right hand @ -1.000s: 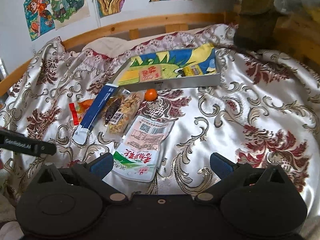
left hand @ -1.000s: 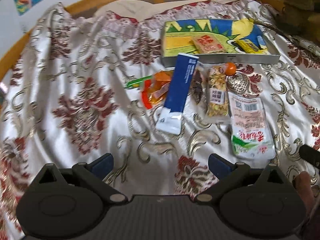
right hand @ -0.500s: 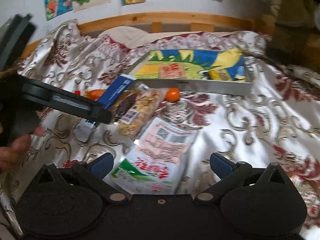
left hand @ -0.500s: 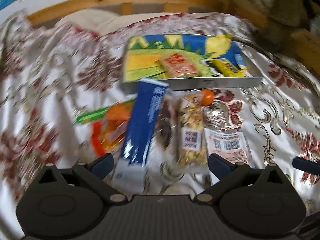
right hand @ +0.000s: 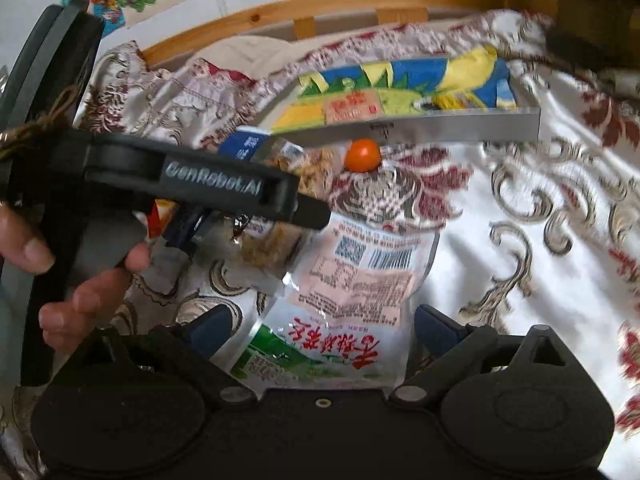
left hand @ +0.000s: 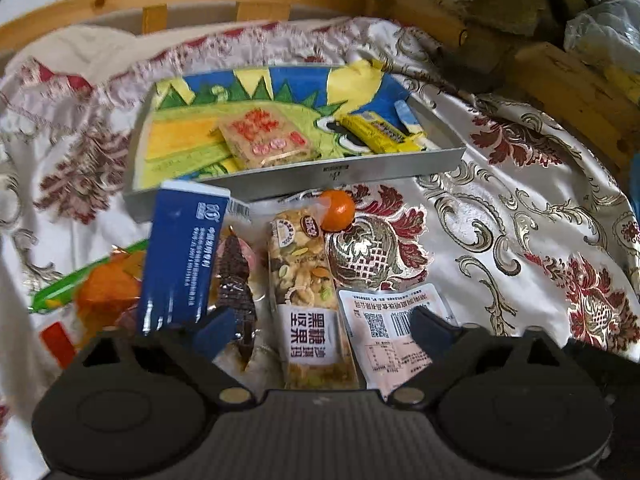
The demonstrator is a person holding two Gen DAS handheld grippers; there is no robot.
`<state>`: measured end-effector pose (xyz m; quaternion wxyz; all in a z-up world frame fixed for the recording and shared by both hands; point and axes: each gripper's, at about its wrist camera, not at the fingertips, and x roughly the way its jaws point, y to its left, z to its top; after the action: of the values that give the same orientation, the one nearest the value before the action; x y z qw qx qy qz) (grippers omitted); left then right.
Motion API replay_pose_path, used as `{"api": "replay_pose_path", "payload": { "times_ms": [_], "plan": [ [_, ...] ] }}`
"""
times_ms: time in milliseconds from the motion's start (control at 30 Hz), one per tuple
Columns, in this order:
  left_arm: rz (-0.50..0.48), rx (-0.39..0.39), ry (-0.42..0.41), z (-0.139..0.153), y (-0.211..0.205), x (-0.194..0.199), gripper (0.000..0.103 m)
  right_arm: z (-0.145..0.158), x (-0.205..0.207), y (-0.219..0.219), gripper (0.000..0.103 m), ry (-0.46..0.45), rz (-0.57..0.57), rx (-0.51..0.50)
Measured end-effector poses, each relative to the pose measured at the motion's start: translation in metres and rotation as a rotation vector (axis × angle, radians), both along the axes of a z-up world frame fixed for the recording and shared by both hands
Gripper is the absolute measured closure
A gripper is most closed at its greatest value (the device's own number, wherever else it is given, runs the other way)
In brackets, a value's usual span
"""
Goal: Organize snacks
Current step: 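Grasp the nut bar with the left tool while the right tool grasps the white-pink snack bag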
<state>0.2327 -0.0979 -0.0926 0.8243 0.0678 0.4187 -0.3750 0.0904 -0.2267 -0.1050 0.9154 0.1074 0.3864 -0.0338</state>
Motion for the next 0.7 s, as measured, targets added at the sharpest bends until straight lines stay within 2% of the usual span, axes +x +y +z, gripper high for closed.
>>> {"api": "replay_pose_path", "payload": {
  "times_ms": [100,167,200,267,433,467,500,633,700],
  "plan": [
    [-0.008,-0.016,0.000,-0.003,-0.002,0.005,0.026,-0.007,0.004,-0.002,0.007,0.015,-0.009,0.015],
    [-0.013,-0.023,0.006,-0.005,-0.005,0.006,0.030,-0.011,0.007,-0.003,0.007,0.021,-0.018,0.027],
    [-0.018,-0.012,0.026,-0.007,-0.007,0.008,0.040,-0.012,0.009,-0.002,0.007,0.020,-0.023,0.031],
    [0.005,0.025,0.050,-0.014,-0.010,0.013,0.052,-0.014,0.011,-0.002,0.007,0.018,-0.028,0.033],
    [0.029,-0.012,0.102,-0.017,-0.004,0.023,0.054,-0.016,0.017,0.007,0.005,0.012,-0.021,-0.026],
    [0.038,-0.014,0.111,-0.017,-0.003,0.025,0.058,-0.016,0.019,0.007,0.007,0.015,-0.028,-0.031],
    [0.047,-0.013,0.120,-0.017,-0.003,0.027,0.059,-0.017,0.019,0.007,0.011,0.019,-0.039,-0.035],
    [0.072,-0.024,0.150,-0.016,-0.001,0.029,0.061,-0.014,0.019,0.005,0.015,0.024,-0.075,-0.048],
    [0.078,-0.002,0.151,-0.013,0.000,0.027,0.062,-0.011,0.017,0.007,0.019,0.026,-0.089,-0.076]
  ]
}}
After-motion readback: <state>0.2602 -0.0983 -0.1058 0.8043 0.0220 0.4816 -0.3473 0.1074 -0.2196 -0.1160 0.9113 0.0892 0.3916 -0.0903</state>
